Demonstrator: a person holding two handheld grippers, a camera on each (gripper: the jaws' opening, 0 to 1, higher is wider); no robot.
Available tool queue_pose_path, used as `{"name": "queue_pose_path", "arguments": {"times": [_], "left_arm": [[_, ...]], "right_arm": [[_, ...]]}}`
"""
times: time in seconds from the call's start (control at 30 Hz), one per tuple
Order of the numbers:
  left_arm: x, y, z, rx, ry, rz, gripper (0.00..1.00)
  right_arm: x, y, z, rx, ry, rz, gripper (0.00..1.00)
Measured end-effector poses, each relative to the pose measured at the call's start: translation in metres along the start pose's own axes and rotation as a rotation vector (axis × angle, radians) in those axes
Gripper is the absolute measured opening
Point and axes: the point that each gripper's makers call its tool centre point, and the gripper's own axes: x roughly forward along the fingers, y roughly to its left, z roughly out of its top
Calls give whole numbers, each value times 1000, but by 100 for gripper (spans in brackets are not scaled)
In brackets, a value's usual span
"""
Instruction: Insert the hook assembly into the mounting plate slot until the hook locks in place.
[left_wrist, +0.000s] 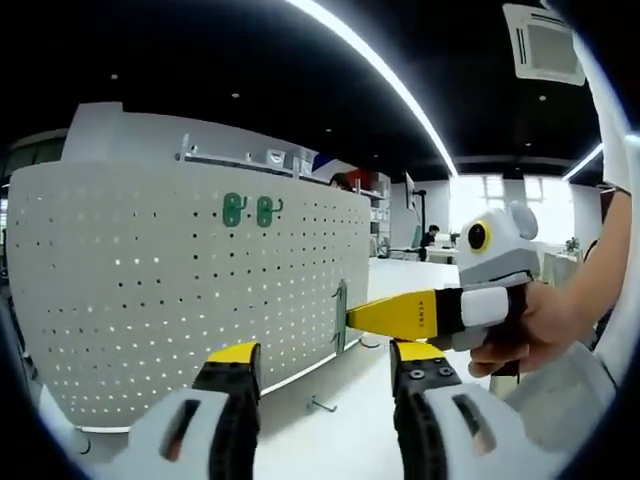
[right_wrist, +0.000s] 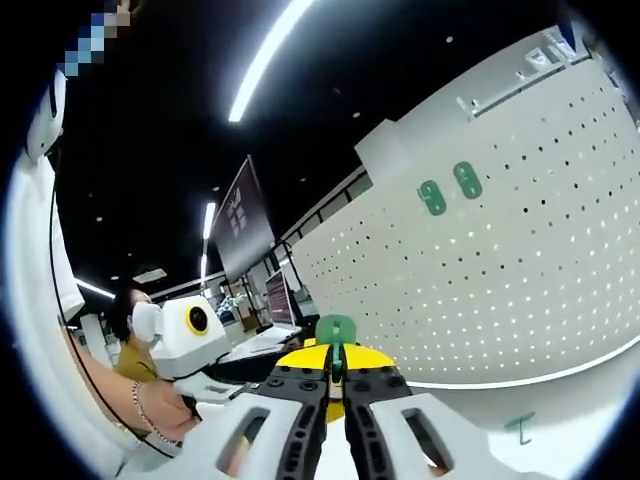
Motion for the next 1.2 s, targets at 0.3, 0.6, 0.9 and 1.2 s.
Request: {"name": "queue_pose_path", "arguments": {"times": [0.3, 0.6, 0.9, 1.2], "left_arm": [[2, -7, -9, 20, 32, -20, 76], [2, -3, -10, 3, 35, -8, 75], [-2, -1, -9, -4, 33, -8, 72], [-12, -1, -19, -38, 62, -32, 72]], "right_arm": [[-2, -3, 6, -59, -14, -30, 1], [1, -2, 2, -391, 81, -92, 1], [-1, -11, 5, -344, 69, -106, 1], [-7, -38, 25, -307, 39, -157, 1]]}}
